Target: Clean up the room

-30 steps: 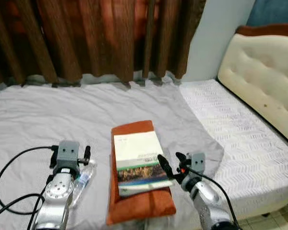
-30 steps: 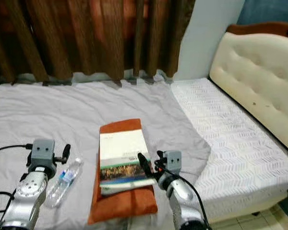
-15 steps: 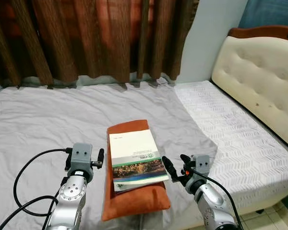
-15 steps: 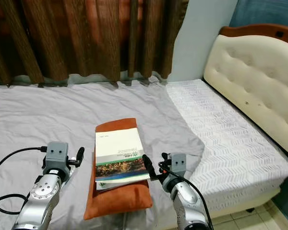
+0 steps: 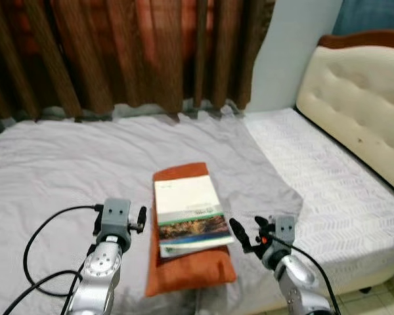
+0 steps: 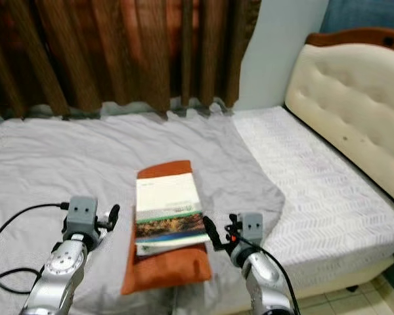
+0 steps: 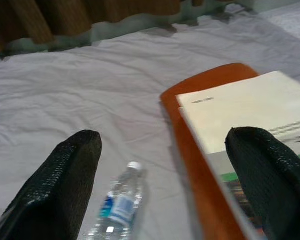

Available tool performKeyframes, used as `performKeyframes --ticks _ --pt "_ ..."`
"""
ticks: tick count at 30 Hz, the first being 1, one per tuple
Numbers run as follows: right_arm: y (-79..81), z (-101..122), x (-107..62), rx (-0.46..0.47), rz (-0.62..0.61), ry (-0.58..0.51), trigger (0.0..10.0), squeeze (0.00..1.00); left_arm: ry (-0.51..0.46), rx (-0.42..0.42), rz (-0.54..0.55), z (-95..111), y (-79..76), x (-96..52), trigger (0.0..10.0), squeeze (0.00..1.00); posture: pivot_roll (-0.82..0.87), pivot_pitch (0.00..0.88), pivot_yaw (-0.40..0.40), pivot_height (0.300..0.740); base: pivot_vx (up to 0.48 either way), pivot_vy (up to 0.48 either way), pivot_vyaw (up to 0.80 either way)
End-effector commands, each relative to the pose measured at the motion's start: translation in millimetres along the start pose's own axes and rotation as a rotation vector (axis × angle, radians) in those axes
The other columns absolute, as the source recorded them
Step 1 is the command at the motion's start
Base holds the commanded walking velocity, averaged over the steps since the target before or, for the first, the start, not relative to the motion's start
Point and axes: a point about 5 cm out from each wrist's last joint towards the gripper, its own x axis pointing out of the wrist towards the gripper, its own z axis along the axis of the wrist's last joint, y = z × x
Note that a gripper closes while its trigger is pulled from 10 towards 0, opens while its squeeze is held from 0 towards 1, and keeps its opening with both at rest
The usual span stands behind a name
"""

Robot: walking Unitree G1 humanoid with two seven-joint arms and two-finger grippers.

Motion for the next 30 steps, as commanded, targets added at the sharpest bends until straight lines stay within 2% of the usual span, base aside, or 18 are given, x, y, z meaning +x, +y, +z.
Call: performKeyframes --ticks 1,9,12,15,17,21,25,27,30 --pt "6.5 3 3.7 0.011 0.033 -0.021 10.0 0.00 0.014 0.002 0.016 -1 0.4 -2.2 10.0 0.00 0.13 0.000 -0.062 0.740 0.000 0.480 0.00" --pt "7.5 5 4.7 0.010 0.051 -0.021 10.0 0.00 0.009 -0.008 0.011 0 -3.4 -1.2 10.0 0.00 0.14 0.000 -0.068 0.740 0.000 0.480 0.00" --pt "6.6 7 5.5 0.008 0.051 -0.029 10.0 0.00 0.011 0.018 0.021 1 -1.6 1.1 10.0 0.00 0.14 0.000 -0.070 0.740 0.000 0.480 0.00" --pt "6.0 8 7.2 0.005 0.041 -0.023 10.0 0.00 0.068 0.037 0.024 0 2.3 11.6 10.0 0.00 0.14 0.000 -0.066 0.740 0.000 0.000 0.00" --pt "6.3 8 7.5 0.002 0.038 -0.028 10.0 0.00 0.060 0.030 0.029 2 4.4 13.0 10.0 0.00 0.13 0.000 -0.061 0.740 0.000 0.000 0.00" --pt "5.8 8 6.9 -0.003 0.027 -0.031 10.0 0.00 0.041 0.019 0.010 3 1.8 9.9 10.0 0.00 0.13 0.000 -0.059 0.740 0.000 0.000 0.00" --pt "1.7 5 -0.4 -0.007 -0.025 -0.034 10.0 0.00 0.011 0.017 -0.036 -1 -3.7 -0.4 10.0 0.00 0.12 0.000 -0.055 0.740 0.000 0.000 0.00" --pt "-2.8 2 -5.6 -0.015 -0.064 -0.030 10.0 0.00 0.013 0.046 -0.045 -4 -3.2 -0.6 10.0 0.00 0.11 0.000 -0.044 0.740 0.000 0.000 0.00" --pt "-9.8 3 -10.7 -0.039 -0.135 -0.044 10.0 0.00 -0.011 0.049 -0.074 2 -3.5 6.0 10.0 0.00 0.07 0.000 -0.005 0.740 0.000 0.000 0.00"
